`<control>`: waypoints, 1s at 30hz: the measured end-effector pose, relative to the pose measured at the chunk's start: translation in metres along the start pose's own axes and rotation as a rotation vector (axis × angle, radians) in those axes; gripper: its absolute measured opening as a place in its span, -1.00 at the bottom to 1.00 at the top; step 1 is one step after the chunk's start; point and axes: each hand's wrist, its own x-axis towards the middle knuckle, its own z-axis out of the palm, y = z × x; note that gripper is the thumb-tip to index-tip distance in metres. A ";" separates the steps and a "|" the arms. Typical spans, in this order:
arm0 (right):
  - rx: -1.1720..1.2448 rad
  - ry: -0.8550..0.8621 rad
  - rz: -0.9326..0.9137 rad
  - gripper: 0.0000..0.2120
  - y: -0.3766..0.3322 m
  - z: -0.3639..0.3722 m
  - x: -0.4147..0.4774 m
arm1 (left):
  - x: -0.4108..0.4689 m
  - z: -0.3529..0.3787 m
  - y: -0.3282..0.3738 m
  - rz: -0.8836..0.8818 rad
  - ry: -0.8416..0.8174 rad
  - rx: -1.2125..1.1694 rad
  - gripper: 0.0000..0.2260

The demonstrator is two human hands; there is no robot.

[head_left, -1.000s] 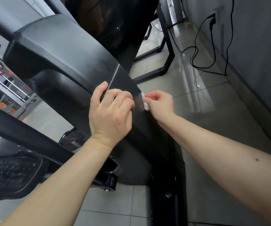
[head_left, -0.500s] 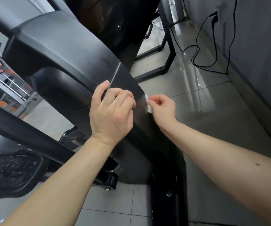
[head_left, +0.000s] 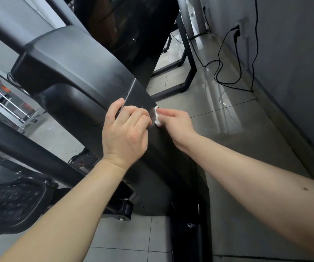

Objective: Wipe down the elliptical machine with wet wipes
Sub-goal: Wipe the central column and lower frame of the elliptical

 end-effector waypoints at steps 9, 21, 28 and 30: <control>-0.432 0.154 0.154 -0.74 0.096 -0.038 -0.017 | -0.009 -0.008 0.018 -0.004 -0.251 -0.027 -0.78; -0.305 0.014 -0.185 -0.72 0.030 -0.008 -0.048 | -0.019 -0.006 0.021 -0.083 -0.120 -0.278 -0.65; -0.262 0.286 0.187 -0.72 0.133 -0.033 -0.057 | -0.041 0.002 0.038 0.032 -0.270 -0.153 -0.76; -0.219 0.299 0.281 -0.72 0.153 -0.032 -0.052 | -0.047 0.004 0.046 0.050 -0.313 -0.122 -0.76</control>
